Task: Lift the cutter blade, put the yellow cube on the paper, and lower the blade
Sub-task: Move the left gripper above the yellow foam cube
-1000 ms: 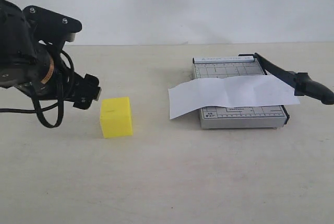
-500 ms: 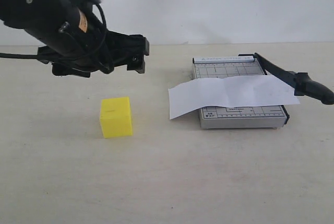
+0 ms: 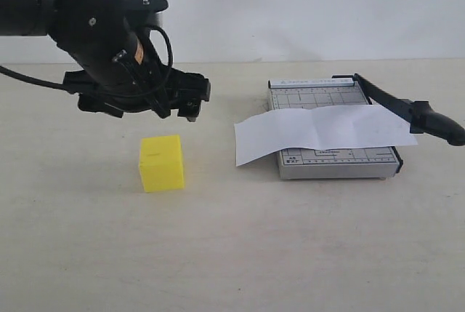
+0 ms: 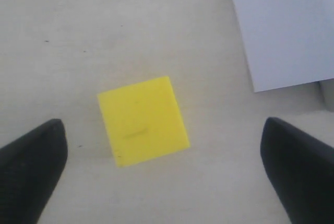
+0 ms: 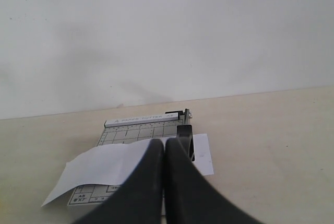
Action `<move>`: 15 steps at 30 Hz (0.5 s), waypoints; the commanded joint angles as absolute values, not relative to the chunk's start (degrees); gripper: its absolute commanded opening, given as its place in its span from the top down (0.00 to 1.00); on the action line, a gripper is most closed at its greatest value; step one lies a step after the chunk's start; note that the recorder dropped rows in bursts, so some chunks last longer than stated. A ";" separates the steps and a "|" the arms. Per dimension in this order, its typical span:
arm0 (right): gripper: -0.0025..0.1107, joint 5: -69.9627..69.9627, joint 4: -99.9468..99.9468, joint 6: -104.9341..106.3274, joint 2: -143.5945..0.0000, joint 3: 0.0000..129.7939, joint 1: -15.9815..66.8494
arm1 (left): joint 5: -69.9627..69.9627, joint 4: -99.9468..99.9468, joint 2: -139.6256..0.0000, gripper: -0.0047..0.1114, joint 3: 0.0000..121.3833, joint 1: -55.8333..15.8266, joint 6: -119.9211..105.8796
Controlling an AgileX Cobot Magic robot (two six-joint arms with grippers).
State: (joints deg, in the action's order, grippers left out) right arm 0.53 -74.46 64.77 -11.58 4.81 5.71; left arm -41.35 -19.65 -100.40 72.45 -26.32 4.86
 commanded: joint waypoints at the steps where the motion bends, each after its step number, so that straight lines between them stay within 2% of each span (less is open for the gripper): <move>1: 0.98 0.36 -74.38 64.96 -11.24 4.68 5.89 | -42.88 -22.29 -100.88 0.15 72.83 -26.33 6.37; 15: 0.98 0.36 -74.38 64.96 -11.24 4.68 5.89 | -42.18 -22.29 -106.81 0.15 72.83 -26.33 7.31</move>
State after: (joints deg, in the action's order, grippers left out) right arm 0.53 -74.46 64.77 -11.58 4.81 5.71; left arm -42.71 -22.03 -105.53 72.45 -26.32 6.57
